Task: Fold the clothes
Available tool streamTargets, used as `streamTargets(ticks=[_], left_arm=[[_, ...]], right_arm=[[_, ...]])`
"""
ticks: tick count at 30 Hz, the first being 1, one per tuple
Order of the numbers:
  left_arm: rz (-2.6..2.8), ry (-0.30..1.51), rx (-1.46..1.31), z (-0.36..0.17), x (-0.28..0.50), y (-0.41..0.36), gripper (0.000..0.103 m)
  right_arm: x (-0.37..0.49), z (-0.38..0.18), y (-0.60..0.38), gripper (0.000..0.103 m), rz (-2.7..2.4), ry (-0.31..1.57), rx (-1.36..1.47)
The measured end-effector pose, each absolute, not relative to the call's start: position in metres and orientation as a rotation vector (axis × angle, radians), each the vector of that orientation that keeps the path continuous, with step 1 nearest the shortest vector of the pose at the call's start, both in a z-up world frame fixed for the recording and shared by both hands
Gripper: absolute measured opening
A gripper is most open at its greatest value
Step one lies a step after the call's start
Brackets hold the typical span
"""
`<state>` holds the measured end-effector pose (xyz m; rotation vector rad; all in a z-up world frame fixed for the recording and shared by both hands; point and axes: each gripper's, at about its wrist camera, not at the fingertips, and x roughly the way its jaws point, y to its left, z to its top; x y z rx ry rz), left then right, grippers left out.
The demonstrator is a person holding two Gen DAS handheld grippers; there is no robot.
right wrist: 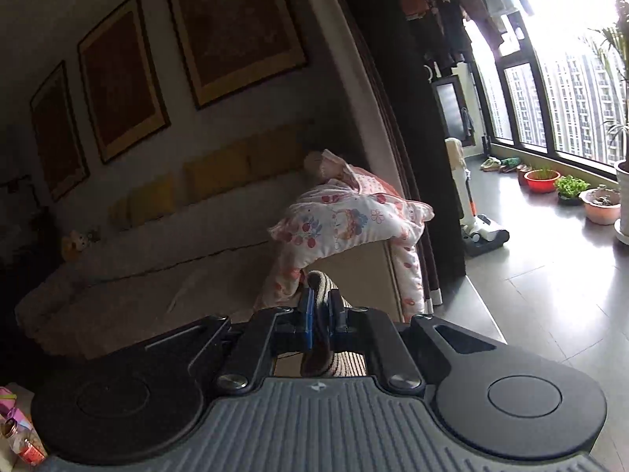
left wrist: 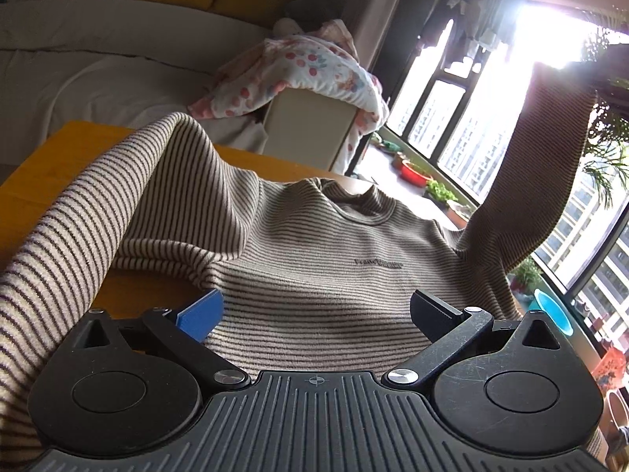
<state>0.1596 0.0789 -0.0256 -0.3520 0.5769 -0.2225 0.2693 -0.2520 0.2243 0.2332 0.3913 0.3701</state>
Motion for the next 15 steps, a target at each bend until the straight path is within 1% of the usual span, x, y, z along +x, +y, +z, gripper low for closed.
streamTargets(ticks=[3,7,10,12,13,15], left_arm=[[-0.264,0.573,-0.37,-0.018,0.145,0.086,0.103],[-0.341,0.579,-0.359,-0.01,0.124,0.091,0.103],[-0.391,0.599,-0.385,-0.008,0.122,0.088,0.103],[-0.416,0.613,-0.423,-0.005,0.127,0.086,0.103],[-0.425,0.619,-0.444,-0.004,0.131,0.084,0.103],[-0.441,0.63,-0.478,-0.002,0.14,0.08,0.103]], right_arm=[[0.282,0.218,-0.193,0.004,0.463,0.42,0.178],[0.287,0.204,-0.149,0.004,0.547,0.471,0.137],[0.276,0.194,-0.152,0.004,0.564,0.47,0.091],[0.266,0.183,-0.161,0.006,0.56,0.479,0.062],[0.258,0.175,-0.169,0.014,0.55,0.491,0.049],[0.245,0.156,-0.188,0.04,0.527,0.515,0.035]])
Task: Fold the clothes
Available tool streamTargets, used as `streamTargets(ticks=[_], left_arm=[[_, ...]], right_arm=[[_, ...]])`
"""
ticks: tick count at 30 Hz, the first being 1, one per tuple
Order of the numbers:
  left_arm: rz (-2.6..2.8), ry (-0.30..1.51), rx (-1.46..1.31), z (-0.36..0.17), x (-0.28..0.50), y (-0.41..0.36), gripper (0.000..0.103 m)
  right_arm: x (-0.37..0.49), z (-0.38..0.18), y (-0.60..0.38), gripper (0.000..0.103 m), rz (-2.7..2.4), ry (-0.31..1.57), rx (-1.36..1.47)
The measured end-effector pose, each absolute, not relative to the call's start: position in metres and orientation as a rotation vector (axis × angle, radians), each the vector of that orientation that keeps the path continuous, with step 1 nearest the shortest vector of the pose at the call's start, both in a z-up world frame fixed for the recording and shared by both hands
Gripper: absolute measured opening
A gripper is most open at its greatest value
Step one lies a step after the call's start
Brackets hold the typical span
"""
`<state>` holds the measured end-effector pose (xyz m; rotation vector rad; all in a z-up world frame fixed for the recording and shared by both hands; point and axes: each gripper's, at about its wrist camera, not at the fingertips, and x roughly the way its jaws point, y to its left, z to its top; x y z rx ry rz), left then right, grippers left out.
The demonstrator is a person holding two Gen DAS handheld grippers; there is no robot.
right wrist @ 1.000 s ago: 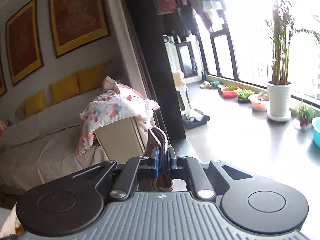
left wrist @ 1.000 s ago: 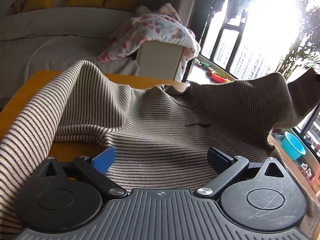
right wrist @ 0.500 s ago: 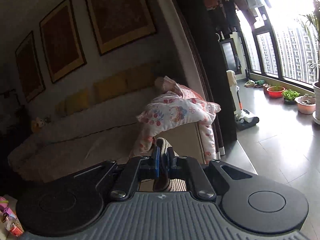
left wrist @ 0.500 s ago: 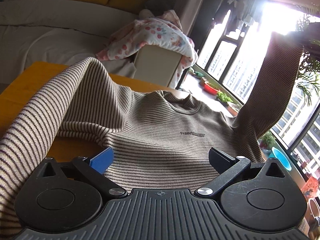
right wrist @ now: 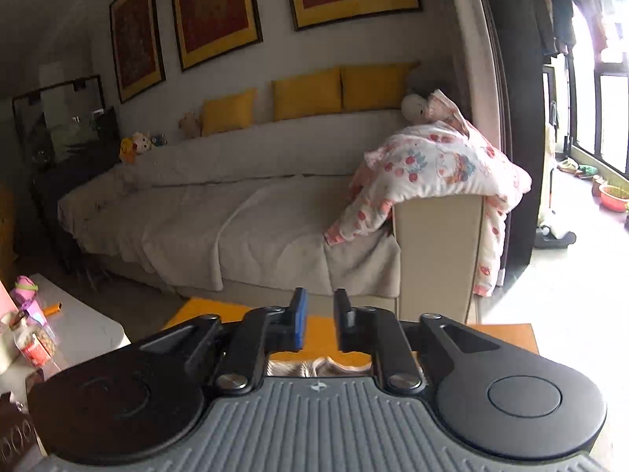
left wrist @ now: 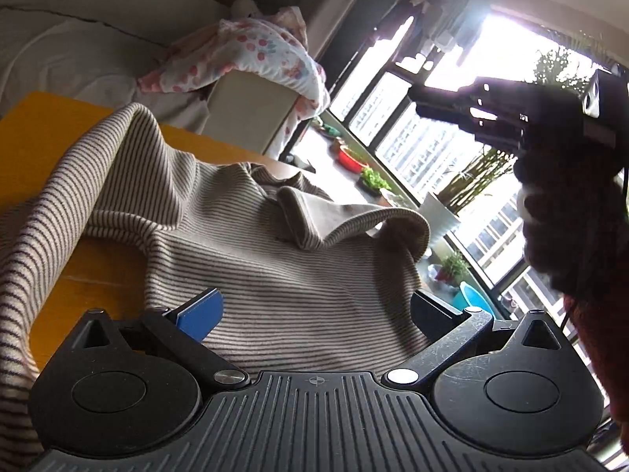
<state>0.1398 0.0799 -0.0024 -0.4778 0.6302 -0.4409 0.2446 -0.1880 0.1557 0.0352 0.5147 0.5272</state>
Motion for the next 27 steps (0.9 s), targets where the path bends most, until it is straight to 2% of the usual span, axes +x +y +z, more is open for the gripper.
streamTargets(ticks=[2,10,13,15,16,18,19,22,24,25,27], left_arm=[[-0.444,0.644,-0.481,-0.002,0.148,0.073,0.103],[-0.46,0.724,-0.538,0.003,0.191,0.047,0.103],[-0.433,0.749,-0.574,0.002,0.217,0.04,0.103],[-0.388,0.757,-0.546,-0.001,0.237,0.032,0.103],[-0.358,0.762,-0.526,-0.004,0.249,0.027,0.102],[-0.311,0.78,-0.488,-0.009,0.267,0.017,0.09],[-0.289,0.792,-0.467,-0.012,0.277,0.012,0.081],[-0.248,0.796,-0.353,-0.018,0.292,-0.007,0.077],[-0.235,0.769,-0.251,-0.016,0.294,-0.021,0.047],[-0.228,0.755,-0.2,-0.015,0.294,-0.028,0.018],[-0.22,0.712,-0.167,-0.005,0.291,-0.027,0.013]], right_arm=[[0.235,0.129,-0.21,0.049,0.49,0.539,0.05],[0.236,0.017,-0.26,0.05,0.372,0.775,0.272],[0.218,0.005,-0.26,0.052,0.387,0.691,0.219],[0.21,0.002,-0.258,0.064,0.391,0.649,0.188],[0.209,0.001,-0.257,0.066,0.394,0.646,0.183],[0.207,0.0,-0.257,0.068,0.398,0.642,0.181],[0.208,0.001,-0.258,0.069,0.402,0.64,0.193],[0.21,0.003,-0.263,0.071,0.405,0.634,0.225],[0.211,0.005,-0.263,0.071,0.405,0.634,0.229],[0.211,0.005,-0.262,0.071,0.404,0.633,0.226],[0.211,0.005,-0.261,0.072,0.404,0.634,0.221]])
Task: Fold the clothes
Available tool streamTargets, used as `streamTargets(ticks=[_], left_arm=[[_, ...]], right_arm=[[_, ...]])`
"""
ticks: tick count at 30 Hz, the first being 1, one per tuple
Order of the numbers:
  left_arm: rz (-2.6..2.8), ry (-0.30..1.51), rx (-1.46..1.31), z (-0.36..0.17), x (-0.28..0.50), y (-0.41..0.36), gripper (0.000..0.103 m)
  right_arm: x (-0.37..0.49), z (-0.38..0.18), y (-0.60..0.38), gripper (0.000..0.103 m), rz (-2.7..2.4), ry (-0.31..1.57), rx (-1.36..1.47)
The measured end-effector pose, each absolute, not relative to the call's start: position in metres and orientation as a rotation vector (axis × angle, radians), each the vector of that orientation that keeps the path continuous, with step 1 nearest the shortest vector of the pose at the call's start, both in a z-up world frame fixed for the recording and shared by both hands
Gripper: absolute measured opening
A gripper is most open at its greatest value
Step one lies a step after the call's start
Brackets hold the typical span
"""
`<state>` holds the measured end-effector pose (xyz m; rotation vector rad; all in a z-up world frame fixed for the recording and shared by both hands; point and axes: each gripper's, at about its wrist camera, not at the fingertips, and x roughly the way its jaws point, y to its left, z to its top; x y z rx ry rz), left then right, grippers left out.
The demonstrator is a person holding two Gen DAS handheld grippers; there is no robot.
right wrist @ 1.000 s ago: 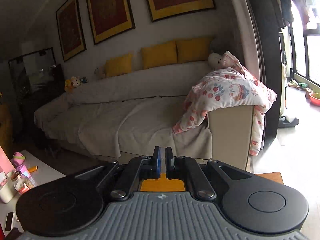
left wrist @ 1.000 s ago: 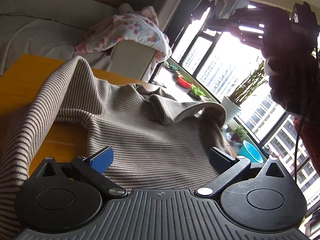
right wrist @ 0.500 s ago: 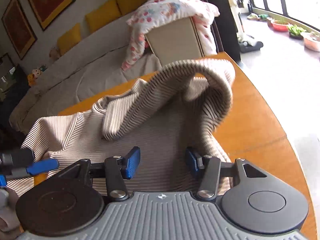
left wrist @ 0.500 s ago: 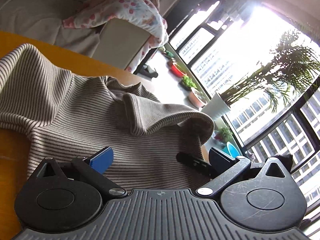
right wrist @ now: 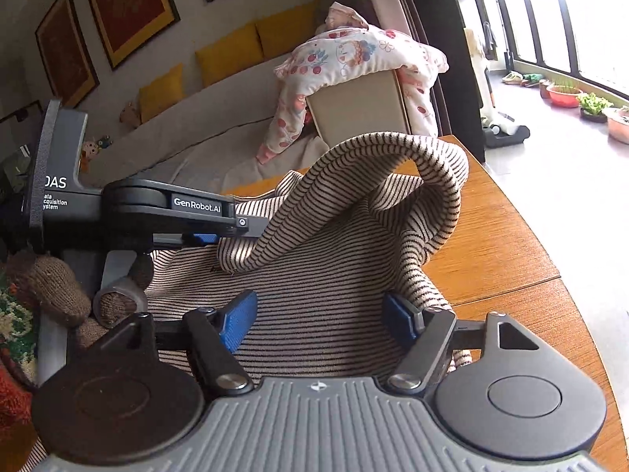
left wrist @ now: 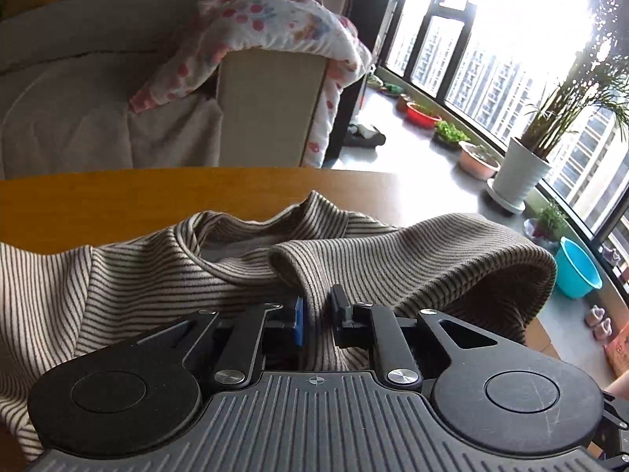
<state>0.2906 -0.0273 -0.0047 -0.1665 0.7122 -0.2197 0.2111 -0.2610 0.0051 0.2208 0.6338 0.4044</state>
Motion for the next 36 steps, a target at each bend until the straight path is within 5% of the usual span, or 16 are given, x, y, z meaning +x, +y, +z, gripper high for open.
streamTargets(ticks=[6,12,18,21,23,26,36], left_arm=[[-0.125,0.568,-0.175,0.035,0.263,0.022,0.012],[-0.127,0.681,-0.16,0.0,0.248,0.052,0.013],[-0.12,0.717,-0.203,-0.014,0.245,0.068,0.022],[-0.17,0.725,-0.264,-0.001,0.234,0.08,0.028],[-0.251,0.713,-0.292,0.013,0.214,0.086,0.053],[-0.348,0.687,-0.231,0.036,0.167,0.093,0.072],[-0.167,0.605,0.043,0.046,0.057,0.149,0.087]], right_arm=[[0.21,0.005,-0.261,0.076,0.397,0.633,0.218],[0.201,0.02,-0.255,0.076,0.417,0.549,0.155],[0.241,0.049,-0.25,0.064,0.44,0.546,0.197],[0.277,0.029,-0.242,0.064,0.418,0.701,0.196],[0.283,0.015,-0.232,0.064,0.396,0.73,0.135],[0.274,0.019,-0.214,0.065,0.372,0.723,-0.005],[0.17,0.052,-0.182,0.065,0.561,0.596,-0.253]])
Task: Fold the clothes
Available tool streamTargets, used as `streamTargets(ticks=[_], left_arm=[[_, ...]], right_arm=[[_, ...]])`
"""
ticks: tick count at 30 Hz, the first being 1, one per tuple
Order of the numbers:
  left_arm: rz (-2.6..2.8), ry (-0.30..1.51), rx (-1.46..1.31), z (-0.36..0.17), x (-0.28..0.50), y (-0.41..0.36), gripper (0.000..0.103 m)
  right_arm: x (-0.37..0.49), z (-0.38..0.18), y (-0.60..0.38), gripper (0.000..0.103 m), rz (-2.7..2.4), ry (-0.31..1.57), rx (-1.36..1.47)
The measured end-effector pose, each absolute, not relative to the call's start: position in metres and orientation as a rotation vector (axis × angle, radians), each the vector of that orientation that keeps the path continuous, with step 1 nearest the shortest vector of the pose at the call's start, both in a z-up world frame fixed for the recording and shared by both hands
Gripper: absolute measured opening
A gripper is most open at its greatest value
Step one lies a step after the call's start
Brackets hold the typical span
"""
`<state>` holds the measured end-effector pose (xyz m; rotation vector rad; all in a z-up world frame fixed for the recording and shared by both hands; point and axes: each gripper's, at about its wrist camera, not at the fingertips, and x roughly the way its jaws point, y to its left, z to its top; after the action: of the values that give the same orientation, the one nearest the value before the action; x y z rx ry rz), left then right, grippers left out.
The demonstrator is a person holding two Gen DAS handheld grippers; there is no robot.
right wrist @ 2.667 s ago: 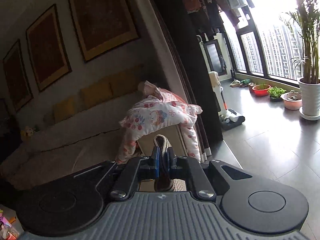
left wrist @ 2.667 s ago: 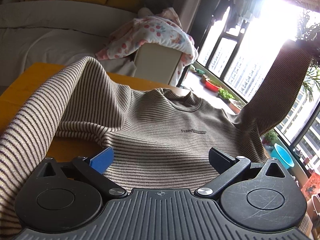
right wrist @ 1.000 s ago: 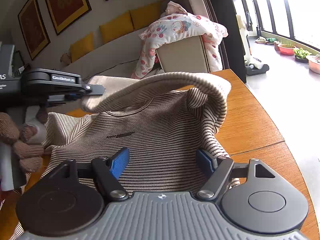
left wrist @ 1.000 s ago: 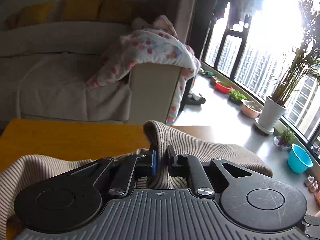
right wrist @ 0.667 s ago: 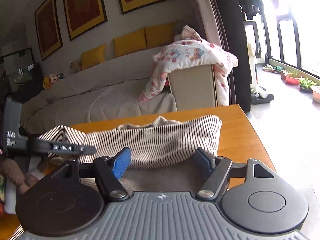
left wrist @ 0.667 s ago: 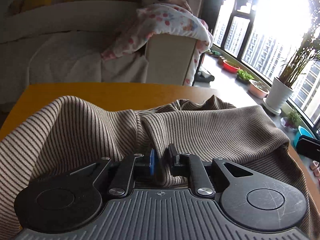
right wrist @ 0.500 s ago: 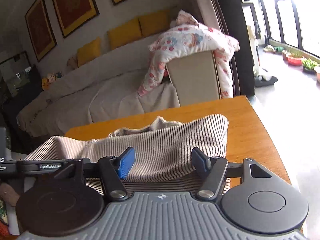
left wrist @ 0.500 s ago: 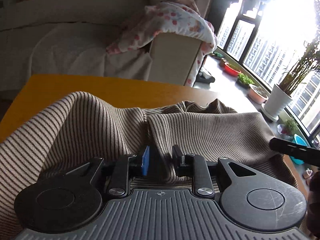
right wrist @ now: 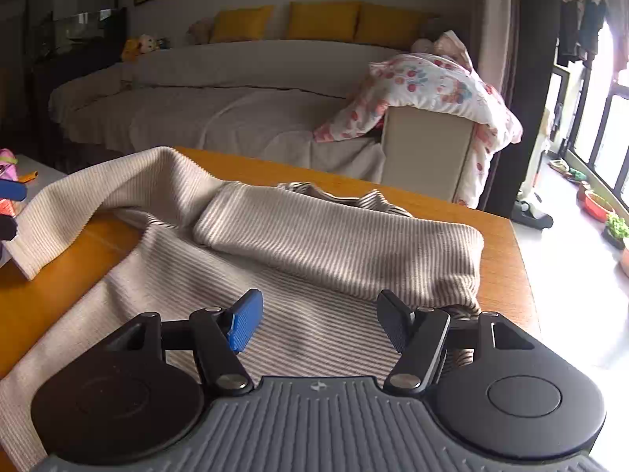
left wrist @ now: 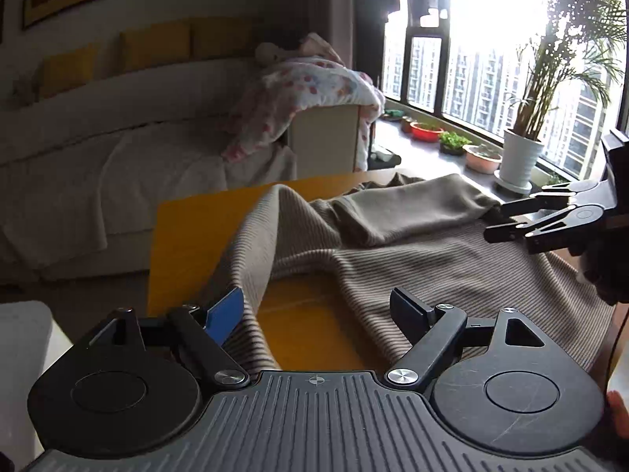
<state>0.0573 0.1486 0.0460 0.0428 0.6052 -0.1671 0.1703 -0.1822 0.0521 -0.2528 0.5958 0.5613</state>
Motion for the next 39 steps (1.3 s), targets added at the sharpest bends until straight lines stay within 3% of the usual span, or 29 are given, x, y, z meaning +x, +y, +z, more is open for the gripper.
streamTargets(ticks=[9,10,11,12,16,19,20,23,25,26,27,30,32,33,34,39], left_arm=[[-0.054,0.631,0.083,0.024,0.047,0.175,0.085],[-0.042,0.642,0.082,0.021,0.055,0.176,0.071],[-0.042,0.656,0.052,0.02,0.061,0.178,0.043],[-0.063,0.675,-0.029,0.02,0.067,0.184,0.031],[-0.148,0.736,-0.348,0.023,0.088,0.208,0.016],[-0.214,0.725,-0.532,0.03,0.091,0.215,0.015],[-0.229,0.723,-0.564,0.032,0.092,0.214,0.015],[-0.275,0.708,-0.603,0.038,0.096,0.205,0.015],[-0.304,0.697,-0.609,0.042,0.102,0.195,0.015],[-0.322,0.691,-0.612,0.044,0.106,0.19,0.015],[-0.337,0.681,-0.61,0.046,0.109,0.184,0.016],[-0.348,0.606,-0.611,0.058,0.116,0.176,0.038],[-0.347,0.553,-0.632,0.067,0.119,0.178,0.071],[-0.342,0.529,-0.639,0.071,0.121,0.18,0.077],[-0.33,0.514,-0.636,0.073,0.123,0.181,0.083],[-0.299,0.562,-0.563,0.065,0.141,0.165,0.09]], right_arm=[[0.106,0.054,-0.118,0.067,0.805,0.553,-0.367],[0.101,0.052,-0.105,0.067,0.836,0.553,-0.374],[0.095,0.049,-0.093,0.067,0.864,0.553,-0.379],[0.09,0.049,-0.082,0.067,0.889,0.545,-0.368],[0.074,0.054,-0.047,0.067,0.971,0.484,-0.295],[0.074,0.057,-0.028,0.066,0.97,0.459,-0.242],[0.077,0.055,-0.024,0.064,0.949,0.468,-0.233],[0.085,0.049,-0.014,0.036,0.87,0.483,-0.231],[0.088,0.041,-0.015,0.028,0.835,0.476,-0.239],[0.093,0.04,-0.02,0.017,0.825,0.478,-0.227],[0.097,0.038,-0.024,0.011,0.815,0.481,-0.215],[0.121,0.049,-0.048,0.01,0.785,0.481,-0.133],[0.141,0.064,-0.07,0.01,0.737,0.456,-0.092],[0.152,0.073,-0.083,0.009,0.704,0.436,-0.081],[0.163,0.082,-0.096,0.009,0.671,0.416,-0.071],[0.222,0.12,-0.166,0.009,0.512,0.388,-0.009]])
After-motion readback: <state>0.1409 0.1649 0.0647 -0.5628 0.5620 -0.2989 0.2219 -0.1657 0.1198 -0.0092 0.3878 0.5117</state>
